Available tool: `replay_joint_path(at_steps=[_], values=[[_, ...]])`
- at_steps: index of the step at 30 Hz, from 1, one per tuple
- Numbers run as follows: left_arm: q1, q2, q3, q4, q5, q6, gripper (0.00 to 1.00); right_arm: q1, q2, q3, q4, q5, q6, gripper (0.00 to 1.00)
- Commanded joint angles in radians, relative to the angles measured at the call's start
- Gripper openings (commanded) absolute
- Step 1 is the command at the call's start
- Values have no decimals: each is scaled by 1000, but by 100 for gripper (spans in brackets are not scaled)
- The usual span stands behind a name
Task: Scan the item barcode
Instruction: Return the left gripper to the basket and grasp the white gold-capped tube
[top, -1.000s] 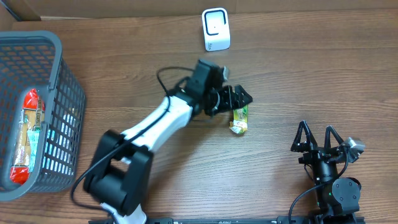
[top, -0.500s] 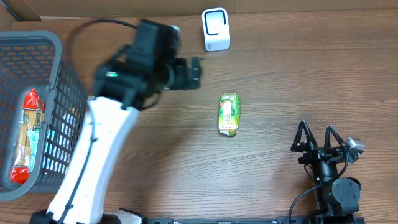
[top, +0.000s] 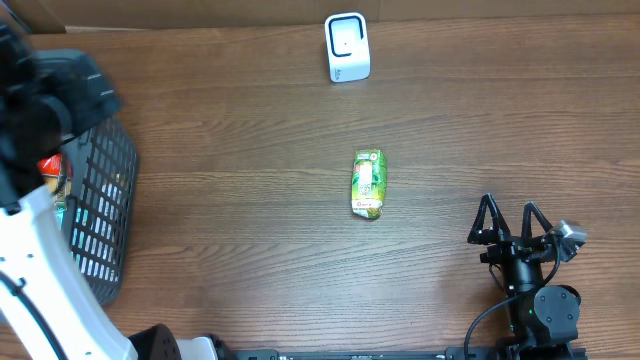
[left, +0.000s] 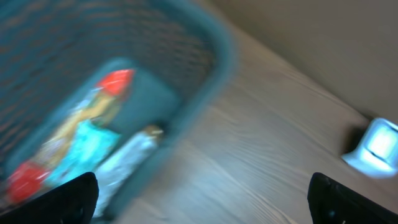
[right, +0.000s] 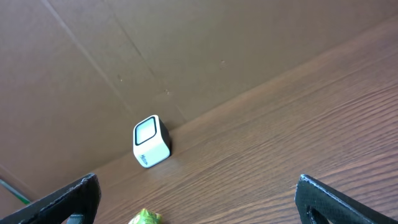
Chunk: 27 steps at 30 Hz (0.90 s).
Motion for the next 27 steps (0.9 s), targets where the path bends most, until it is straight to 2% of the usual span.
replay_joint_path(at_steps=[1,6,11,19,27], values=[[149,-9,2,-8,-12,-16,96,-4,-12,-10,5,6,-1,100],[324,8,-40,-10,-8,-40,96,-4,-12,-10,5,6,-1,100],[402,39,-126,-9,-16,11,92,-4,-12,-10,5,6,-1,100],[410,53,-400,86,-64,75,88,-4,-12,-10,5,6,-1,100],[410,53,-668,283,85,304,88,-4,-12,-10,5,6,-1,100]])
